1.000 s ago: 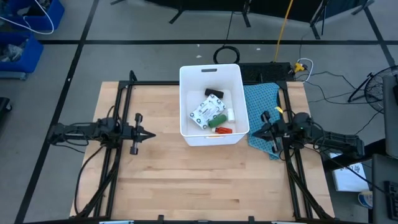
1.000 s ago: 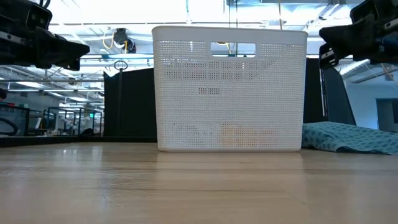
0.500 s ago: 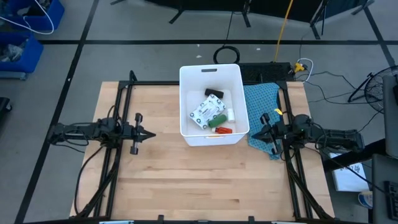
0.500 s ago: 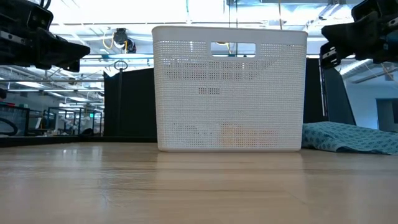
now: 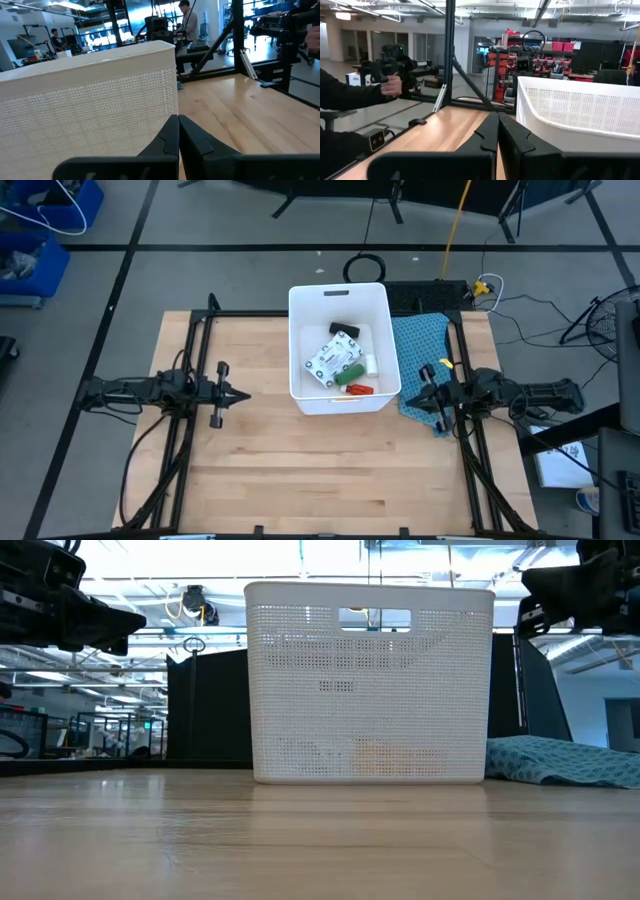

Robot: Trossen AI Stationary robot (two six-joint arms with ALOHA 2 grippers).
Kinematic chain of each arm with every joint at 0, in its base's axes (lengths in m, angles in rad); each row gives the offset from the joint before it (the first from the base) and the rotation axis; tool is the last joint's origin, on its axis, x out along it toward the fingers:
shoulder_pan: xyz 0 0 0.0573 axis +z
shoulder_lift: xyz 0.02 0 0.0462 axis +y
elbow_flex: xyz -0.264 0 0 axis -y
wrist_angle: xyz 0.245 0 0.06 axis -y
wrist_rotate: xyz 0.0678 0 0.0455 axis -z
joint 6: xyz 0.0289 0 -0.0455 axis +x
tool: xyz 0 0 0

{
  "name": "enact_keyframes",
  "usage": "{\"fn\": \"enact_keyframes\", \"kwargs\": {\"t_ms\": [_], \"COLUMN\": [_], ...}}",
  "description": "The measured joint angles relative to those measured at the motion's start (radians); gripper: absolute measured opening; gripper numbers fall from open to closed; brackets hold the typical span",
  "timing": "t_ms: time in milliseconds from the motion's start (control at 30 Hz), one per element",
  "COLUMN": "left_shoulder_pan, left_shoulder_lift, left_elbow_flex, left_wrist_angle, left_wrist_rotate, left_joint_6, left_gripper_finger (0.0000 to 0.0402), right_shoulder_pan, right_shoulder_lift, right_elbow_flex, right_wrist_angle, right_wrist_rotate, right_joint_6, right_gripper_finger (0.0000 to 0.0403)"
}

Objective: Pick & place medical supplies in basket/bin
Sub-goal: Return to Home Position

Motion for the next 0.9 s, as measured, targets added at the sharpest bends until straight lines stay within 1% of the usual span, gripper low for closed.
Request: {"fn": "enact_keyframes", "kwargs": {"t_ms": [300,567,800,900], "left_shoulder_pan": [0.000,0.000,0.000,0.000], "left_shoulder_lift": [0.000,0.000,0.000,0.000], "left_elbow_flex": [0.000,0.000,0.000,0.000], "left_wrist_angle": [0.000,0.000,0.001,0.001], "left_wrist_rotate": [0.000,-0.003,-0.010,-0.009], "left_joint_6": [-0.012,-0.068,-0.057,-0.064], "left_gripper_finger": [0.0001,0.0018,0.0004,0.0004], "right_shoulder_pan": [0.000,0.000,0.000,0.000], "right_shoulder_lift": [0.001,0.001,0.001,0.001], "right_elbow_flex": [-0.001,-0.001,-0.001,-0.001], "right_wrist_angle": [0.025,0.063,0.057,0.057], "right_wrist_rotate": [0.000,0.002,0.002,0.001], "right_joint_6": [0.021,-0.001,-0.012,-0.012], "right_gripper_finger": [0.0000,0.0000,0.0000,0.0000]}}
